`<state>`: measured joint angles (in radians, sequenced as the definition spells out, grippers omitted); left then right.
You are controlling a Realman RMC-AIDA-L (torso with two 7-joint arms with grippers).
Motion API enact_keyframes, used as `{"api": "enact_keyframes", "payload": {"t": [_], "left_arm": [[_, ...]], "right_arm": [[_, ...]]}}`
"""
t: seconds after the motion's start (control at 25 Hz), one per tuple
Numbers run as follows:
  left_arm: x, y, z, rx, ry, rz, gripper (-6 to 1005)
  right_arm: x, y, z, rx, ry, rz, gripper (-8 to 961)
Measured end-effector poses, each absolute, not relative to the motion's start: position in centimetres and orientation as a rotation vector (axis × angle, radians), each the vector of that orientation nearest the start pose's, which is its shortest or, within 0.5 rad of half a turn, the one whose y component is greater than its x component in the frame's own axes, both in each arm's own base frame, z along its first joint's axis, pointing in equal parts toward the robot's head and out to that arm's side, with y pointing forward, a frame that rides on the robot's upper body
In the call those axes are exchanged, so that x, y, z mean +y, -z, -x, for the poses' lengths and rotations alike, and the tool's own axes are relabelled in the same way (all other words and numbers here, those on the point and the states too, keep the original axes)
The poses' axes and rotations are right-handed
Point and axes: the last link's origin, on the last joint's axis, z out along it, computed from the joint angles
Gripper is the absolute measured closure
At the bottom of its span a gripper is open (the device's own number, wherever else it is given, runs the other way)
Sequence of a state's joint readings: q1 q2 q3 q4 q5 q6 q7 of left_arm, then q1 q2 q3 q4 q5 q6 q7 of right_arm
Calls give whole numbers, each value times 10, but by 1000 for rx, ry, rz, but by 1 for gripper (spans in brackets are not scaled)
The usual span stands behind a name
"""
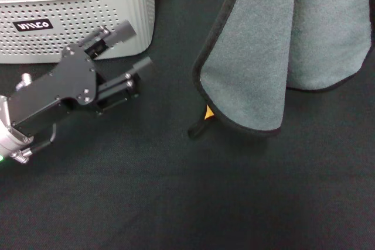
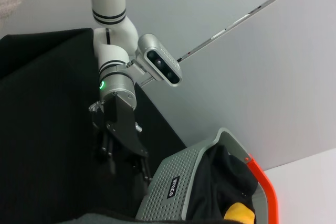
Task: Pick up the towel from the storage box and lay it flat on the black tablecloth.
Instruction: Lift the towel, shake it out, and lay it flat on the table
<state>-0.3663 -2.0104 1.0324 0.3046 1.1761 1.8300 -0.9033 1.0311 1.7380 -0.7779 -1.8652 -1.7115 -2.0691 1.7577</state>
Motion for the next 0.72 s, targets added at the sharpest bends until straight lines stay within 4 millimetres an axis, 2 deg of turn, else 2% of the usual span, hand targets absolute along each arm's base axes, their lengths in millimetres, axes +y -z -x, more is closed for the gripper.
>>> {"api": "enact_keyframes", "payload": {"t": [0.72], "left_arm": [[266,5,252,-380,1401,2534,190]], "right_arm": [[286,-212,44,-1361,-99,2411,951]]}}
